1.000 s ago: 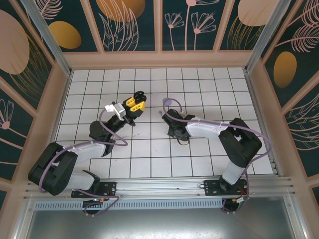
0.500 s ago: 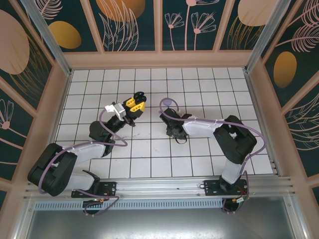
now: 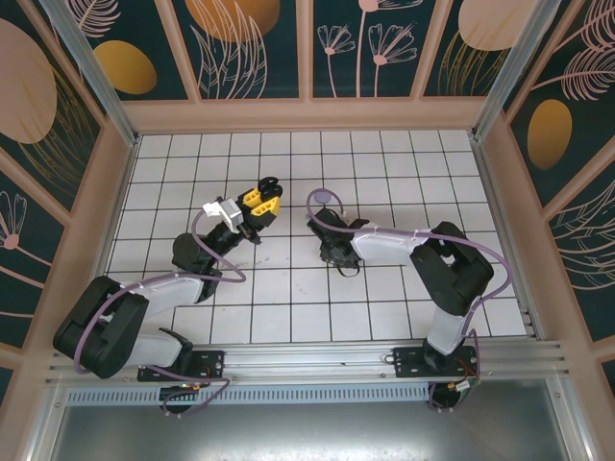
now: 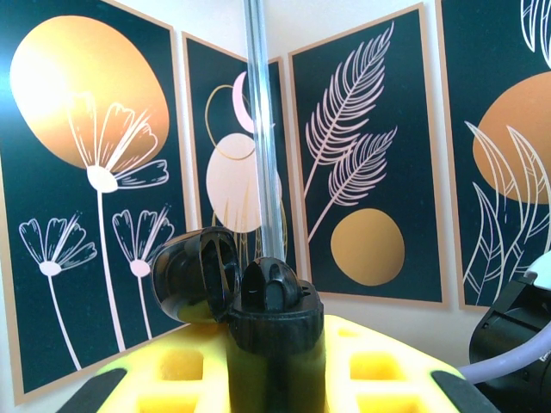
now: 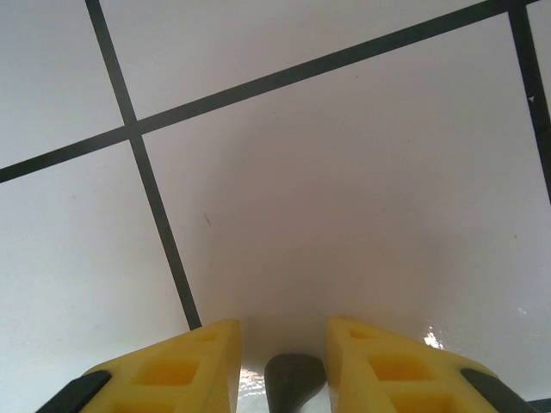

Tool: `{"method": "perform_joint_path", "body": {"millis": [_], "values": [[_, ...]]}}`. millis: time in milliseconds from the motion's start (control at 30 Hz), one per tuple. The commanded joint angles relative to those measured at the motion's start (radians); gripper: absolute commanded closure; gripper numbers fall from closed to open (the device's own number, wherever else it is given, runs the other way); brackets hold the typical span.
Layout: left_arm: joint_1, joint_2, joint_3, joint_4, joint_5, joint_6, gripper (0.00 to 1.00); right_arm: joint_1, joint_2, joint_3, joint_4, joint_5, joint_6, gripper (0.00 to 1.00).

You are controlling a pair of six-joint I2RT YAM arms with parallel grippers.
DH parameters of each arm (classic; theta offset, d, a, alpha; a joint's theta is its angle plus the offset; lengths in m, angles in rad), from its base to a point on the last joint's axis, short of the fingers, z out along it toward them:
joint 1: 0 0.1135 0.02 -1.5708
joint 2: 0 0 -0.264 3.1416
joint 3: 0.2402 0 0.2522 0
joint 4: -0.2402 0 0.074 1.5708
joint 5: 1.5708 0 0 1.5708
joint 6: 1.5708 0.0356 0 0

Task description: Insert the wireless bluetooth earbuds into the charging case

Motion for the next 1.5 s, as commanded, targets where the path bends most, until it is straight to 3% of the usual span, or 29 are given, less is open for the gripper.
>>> {"method": "perform_joint_path", "body": {"millis": [0, 300, 800, 1167, 1467], "values": [[-0.006, -0.013, 0.005, 0.010, 0.008, 0.014, 1.00, 0.012, -0.020, -0.030, 0.021, -0.013, 0.000, 0.68], [-0.006, -0.014, 0.011, 0.002, 0.010, 0.015, 1.00, 0.024, -0.027, -0.050, 0.028, -0.011, 0.002, 0.70], [-0.006, -0.023, 0.028, -0.024, 0.011, 0.011, 1.00, 0.030, -0.059, -0.083, 0.060, -0.003, -0.006, 0.80], [-0.006, -0.049, 0.048, -0.076, 0.037, 0.035, 1.00, 0.033, -0.298, -0.081, 0.143, 0.050, -0.095, 0.80], [-0.006, -0.068, 0.081, -0.141, 0.089, 0.069, 1.00, 0.032, -0.481, 0.066, 0.182, 0.093, -0.302, 0.80]]}}
